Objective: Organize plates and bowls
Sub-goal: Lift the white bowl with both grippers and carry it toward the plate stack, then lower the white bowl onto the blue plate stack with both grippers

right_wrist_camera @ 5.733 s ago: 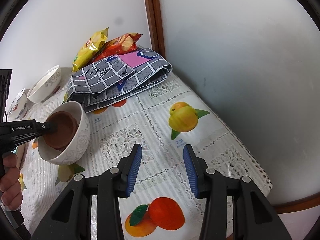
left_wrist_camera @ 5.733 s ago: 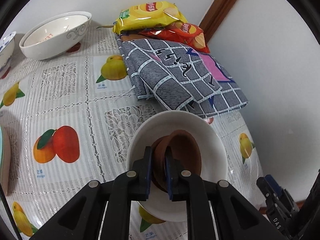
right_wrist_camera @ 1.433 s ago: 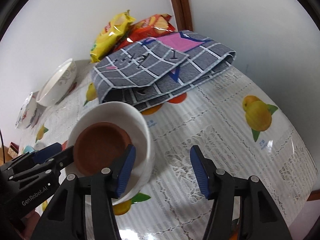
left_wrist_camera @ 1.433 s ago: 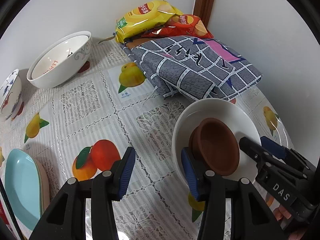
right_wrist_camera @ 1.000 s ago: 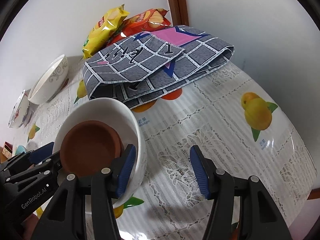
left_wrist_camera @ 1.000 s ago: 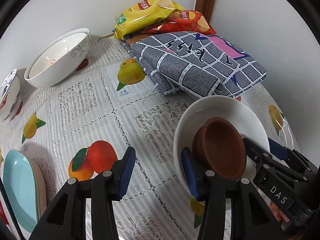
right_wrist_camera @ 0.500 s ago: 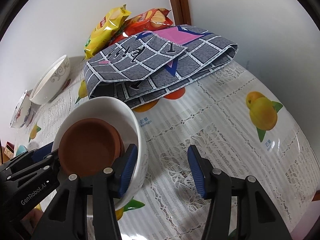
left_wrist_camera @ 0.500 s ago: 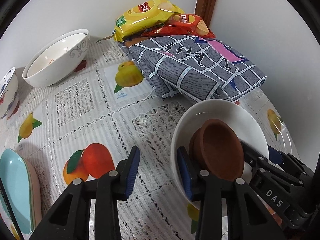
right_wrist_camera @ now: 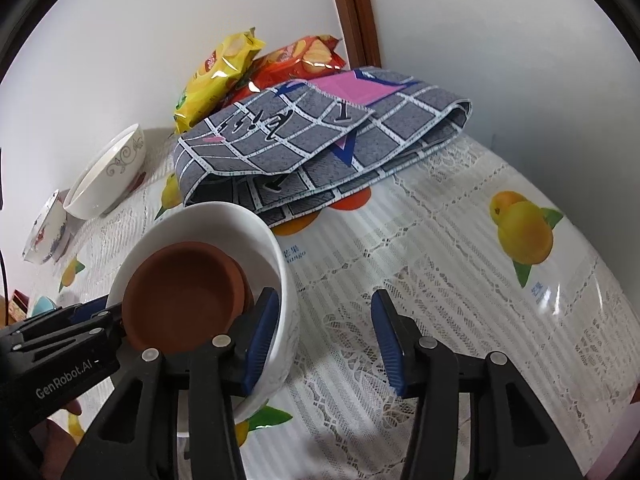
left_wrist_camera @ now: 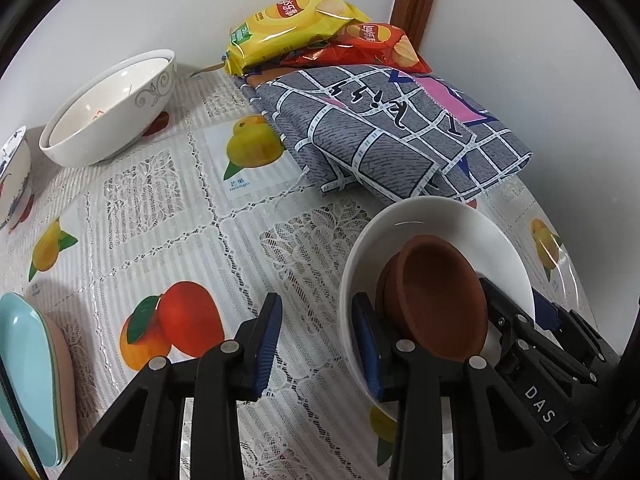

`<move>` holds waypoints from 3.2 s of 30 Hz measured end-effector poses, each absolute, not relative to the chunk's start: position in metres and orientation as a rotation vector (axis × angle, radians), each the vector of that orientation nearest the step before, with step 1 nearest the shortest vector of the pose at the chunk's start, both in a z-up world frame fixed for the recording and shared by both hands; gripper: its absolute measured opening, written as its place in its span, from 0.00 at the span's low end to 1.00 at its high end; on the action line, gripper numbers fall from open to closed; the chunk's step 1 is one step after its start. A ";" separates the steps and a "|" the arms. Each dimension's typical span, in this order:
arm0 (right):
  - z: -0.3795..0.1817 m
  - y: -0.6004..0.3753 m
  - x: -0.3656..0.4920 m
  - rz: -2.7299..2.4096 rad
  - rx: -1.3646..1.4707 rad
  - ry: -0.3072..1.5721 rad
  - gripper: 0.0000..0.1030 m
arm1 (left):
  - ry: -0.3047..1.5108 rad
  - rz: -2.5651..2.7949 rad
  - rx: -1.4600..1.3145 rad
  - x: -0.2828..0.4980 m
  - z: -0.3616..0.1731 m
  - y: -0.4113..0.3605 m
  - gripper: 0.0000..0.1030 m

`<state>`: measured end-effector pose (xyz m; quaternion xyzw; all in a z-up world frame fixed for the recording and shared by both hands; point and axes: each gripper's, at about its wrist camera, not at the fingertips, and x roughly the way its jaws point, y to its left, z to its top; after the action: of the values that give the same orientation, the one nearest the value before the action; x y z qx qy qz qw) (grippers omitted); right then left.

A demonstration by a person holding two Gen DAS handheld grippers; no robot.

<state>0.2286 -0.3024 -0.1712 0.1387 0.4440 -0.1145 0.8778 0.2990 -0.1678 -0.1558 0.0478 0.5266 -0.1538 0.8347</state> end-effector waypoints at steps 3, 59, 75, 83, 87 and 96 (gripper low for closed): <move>-0.171 -0.302 0.229 -0.235 0.290 0.934 0.43 | 1.108 -0.320 0.101 0.298 -0.155 -0.168 0.34; -0.090 -0.174 0.205 -0.091 0.306 0.922 0.11 | 1.037 -0.265 -0.011 0.240 -0.075 -0.051 0.09; -0.089 -0.144 0.213 -0.059 0.283 0.925 0.11 | 1.038 -0.232 -0.039 0.241 -0.073 -0.018 0.09; -0.089 -0.127 0.220 -0.033 0.268 0.930 0.11 | 1.034 -0.210 -0.054 0.242 -0.073 -0.001 0.09; -0.089 -0.119 0.223 -0.020 0.261 0.931 0.11 | 1.031 -0.198 -0.062 0.242 -0.073 0.008 0.09; -0.090 -0.099 0.229 0.005 0.244 0.930 0.11 | 1.027 -0.171 -0.073 0.243 -0.073 0.028 0.09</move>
<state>0.2294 -0.0992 -0.0895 0.1172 0.4475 0.0025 0.8866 0.2428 0.0276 -0.0734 -0.0351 0.4904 -0.0816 0.8670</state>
